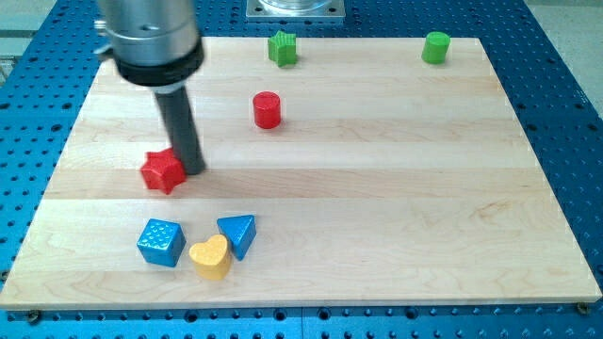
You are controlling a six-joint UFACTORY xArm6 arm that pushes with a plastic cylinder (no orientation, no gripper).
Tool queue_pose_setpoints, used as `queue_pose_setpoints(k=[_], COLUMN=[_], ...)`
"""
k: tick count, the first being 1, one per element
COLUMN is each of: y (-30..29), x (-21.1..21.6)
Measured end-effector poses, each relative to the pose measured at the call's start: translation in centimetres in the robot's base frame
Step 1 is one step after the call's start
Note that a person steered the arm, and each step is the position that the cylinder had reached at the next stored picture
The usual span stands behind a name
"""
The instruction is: Put the red star at the center left of the board
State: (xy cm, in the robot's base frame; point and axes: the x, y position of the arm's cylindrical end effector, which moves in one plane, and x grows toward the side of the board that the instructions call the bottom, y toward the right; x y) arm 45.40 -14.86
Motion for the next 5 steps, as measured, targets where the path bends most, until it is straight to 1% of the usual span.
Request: queue_pose_setpoints(k=[1,2,3,4,5], y=[1.8,-4.0,-5.4,-1.5,1.0], x=[5.3,4.6,-0.3,2.3,-2.2])
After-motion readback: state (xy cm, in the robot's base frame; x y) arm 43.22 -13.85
